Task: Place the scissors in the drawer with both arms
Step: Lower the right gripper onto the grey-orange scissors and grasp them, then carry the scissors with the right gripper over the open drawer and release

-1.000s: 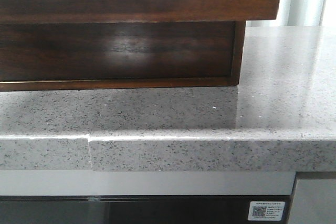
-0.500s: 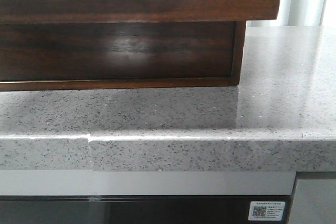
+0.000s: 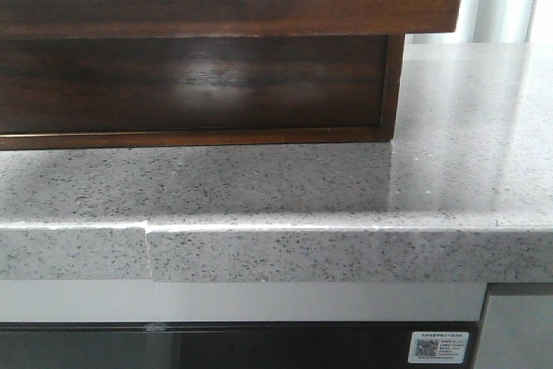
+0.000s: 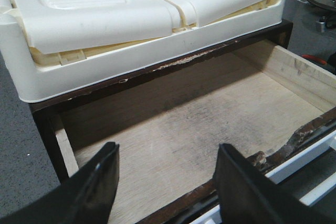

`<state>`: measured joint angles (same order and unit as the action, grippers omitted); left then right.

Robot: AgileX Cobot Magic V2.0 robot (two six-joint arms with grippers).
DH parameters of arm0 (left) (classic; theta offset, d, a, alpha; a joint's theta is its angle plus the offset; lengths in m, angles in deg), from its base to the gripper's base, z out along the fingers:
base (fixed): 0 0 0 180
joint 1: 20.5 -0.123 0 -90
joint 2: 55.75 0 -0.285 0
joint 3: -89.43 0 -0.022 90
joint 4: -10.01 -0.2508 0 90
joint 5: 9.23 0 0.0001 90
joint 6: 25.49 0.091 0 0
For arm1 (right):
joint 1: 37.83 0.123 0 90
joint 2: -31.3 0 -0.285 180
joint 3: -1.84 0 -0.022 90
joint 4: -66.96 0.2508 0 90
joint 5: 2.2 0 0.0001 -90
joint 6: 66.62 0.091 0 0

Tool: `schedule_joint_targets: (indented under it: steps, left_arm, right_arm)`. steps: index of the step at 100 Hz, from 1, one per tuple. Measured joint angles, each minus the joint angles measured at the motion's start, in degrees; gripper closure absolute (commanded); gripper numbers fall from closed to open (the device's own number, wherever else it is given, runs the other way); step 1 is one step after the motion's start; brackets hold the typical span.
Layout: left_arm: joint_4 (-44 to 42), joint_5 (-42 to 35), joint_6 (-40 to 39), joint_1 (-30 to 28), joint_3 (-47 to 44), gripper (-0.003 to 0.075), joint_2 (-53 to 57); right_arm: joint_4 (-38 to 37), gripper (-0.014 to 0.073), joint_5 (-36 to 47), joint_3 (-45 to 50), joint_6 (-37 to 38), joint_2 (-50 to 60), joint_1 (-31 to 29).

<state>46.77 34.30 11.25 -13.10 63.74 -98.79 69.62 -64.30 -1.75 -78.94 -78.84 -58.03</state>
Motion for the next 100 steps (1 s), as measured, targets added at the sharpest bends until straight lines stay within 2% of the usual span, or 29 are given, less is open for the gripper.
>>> schedule_joint_targets:
  steps: [35, 71, 100]
  left_arm:
    - [0.0, -0.1, 0.0, 0.0, 0.0, 0.0331, 0.0]
    - [0.0, -0.1, 0.0, 0.0, 0.0, 0.0331, 0.0]
    - [0.0, -0.2, 0.0, 0.0, 0.0, 0.0331, 0.0]
  right_arm:
    - [0.0, 0.0657, -0.1, 0.0, -0.5, 0.0, 0.0]
    - [0.0, 0.0656, -0.3, 0.0, -0.6, 1.4, 0.0]
    - [0.1, 0.0656, -0.4, -0.3, -0.7, 10.2, 0.4]
